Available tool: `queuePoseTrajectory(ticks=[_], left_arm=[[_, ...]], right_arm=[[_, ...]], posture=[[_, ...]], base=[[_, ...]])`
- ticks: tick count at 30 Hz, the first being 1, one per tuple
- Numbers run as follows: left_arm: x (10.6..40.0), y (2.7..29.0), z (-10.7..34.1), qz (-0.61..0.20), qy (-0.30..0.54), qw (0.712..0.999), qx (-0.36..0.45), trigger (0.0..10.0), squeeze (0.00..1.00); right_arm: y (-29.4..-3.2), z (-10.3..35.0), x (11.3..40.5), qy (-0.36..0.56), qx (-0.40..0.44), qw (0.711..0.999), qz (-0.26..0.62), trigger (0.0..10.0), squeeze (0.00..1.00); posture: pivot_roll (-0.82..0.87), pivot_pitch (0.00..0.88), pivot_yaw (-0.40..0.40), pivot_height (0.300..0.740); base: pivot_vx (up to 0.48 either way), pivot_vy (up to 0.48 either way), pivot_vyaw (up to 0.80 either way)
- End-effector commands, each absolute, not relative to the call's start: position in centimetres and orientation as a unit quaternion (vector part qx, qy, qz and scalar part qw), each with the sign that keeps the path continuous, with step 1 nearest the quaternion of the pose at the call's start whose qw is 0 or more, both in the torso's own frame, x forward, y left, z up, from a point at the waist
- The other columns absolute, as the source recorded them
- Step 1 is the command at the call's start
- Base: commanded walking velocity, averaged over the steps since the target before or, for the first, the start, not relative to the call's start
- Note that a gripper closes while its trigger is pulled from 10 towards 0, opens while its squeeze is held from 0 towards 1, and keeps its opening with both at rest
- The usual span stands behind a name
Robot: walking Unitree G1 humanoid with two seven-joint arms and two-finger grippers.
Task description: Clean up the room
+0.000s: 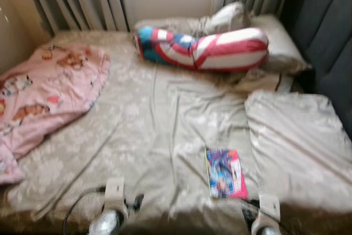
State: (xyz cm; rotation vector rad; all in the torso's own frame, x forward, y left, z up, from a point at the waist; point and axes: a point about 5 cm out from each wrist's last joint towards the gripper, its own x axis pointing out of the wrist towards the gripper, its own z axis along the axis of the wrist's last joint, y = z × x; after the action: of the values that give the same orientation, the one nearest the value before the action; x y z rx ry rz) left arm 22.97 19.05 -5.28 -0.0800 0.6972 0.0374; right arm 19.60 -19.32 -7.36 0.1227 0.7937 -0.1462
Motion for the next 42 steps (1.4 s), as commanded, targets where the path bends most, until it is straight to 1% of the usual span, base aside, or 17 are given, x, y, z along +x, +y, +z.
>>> queuePoseTrajectory(ticks=[1,9,12,15,17,20,24,29,31,36,42], left_arm=[[21.5,20.0,-6.2,0.044,0.376,0.925,-0.044,10.0,0.0],[19.4,20.0,-7.5,0.039,0.411,0.911,-0.027,10.0,0.0],[19.1,19.9,-7.6,0.041,0.415,0.909,-0.026,10.0,0.0],[18.2,20.0,-8.1,0.041,0.435,0.899,-0.022,10.0,0.0],[18.1,19.9,-8.2,0.037,0.44,0.897,-0.017,10.0,0.0],[18.2,19.8,-8.2,0.037,0.444,0.895,-0.011,10.0,0.0],[18.5,19.6,-8.1,0.034,0.446,0.894,-0.007,10.0,0.0],[19.7,19.0,-7.7,0.025,0.445,0.895,0.004,10.0,0.0],[20.5,18.5,-7.4,0.022,0.441,0.897,0.005,10.0,0.0],[21.5,17.8,-6.9,0.02,0.435,0.9,0.005,10.0,0.0],[20.9,18.2,-7.2,0.019,0.439,0.898,0.008,10.0,0.0]], right_arm=[[-19.0,-7.8,19.0,0.403,0.056,0.911,-0.063,10.0,0.0],[-18.4,-8.5,17.9,0.43,0.027,0.902,-0.038,10.0,0.0],[-18.3,-8.6,17.5,0.436,0.027,0.899,-0.033,10.0,0.0],[-18.0,-8.9,17.1,0.445,0.02,0.895,-0.025,10.0,0.0],[-18.0,-8.9,17.0,0.447,0.017,0.894,-0.022,10.0,0.0],[-18.0,-8.9,17.0,0.448,0.002,0.894,-0.015,10.0,0.0],[-17.9,-9.0,16.9,0.447,-0.007,0.894,-0.007,10.0,0.0],[-17.7,-9.1,16.8,0.452,-0.008,0.892,-0.001,10.0,0.0],[-17.7,-9.1,16.7,0.454,-0.002,0.891,-0.004,10.0,0.0],[-17.8,-9.1,16.7,0.455,0.001,0.89,-0.012,10.0,0.0],[-17.7,-9.1,16.7,0.456,-0.001,0.89,-0.013,10.0,0.0]], posture=[[-0.06,0.0,-0.02,0.74],[-0.06,0.0,-0.02,0.74],[-0.06,0.0,-0.019,0.74],[-0.05,0.0,-0.019,0.74],[-0.05,0.0,-0.02,0.74],[-0.05,0.0,-0.02,0.74],[-0.05,0.0,-0.017,0.74],[-0.04,0.0,-0.015,0.74],[-0.05,0.0,-0.012,0.74],[-0.05,0.0,-0.009,0.74],[-0.05,0.0,-0.006,0.74]], base=[[0.0,0.0,0.0],[0.0,0.0,0.0],[0.0,0.0,0.0],[0.0,0.0,0.0],[0.0,0.0,0.0],[0.0,0.0,0.0],[0.0,0.0,0.68],[0.0,0.0,0.73],[0.0,0.0,0.0],[0.0,0.0,0.0],[0.0,0.0,0.0]])
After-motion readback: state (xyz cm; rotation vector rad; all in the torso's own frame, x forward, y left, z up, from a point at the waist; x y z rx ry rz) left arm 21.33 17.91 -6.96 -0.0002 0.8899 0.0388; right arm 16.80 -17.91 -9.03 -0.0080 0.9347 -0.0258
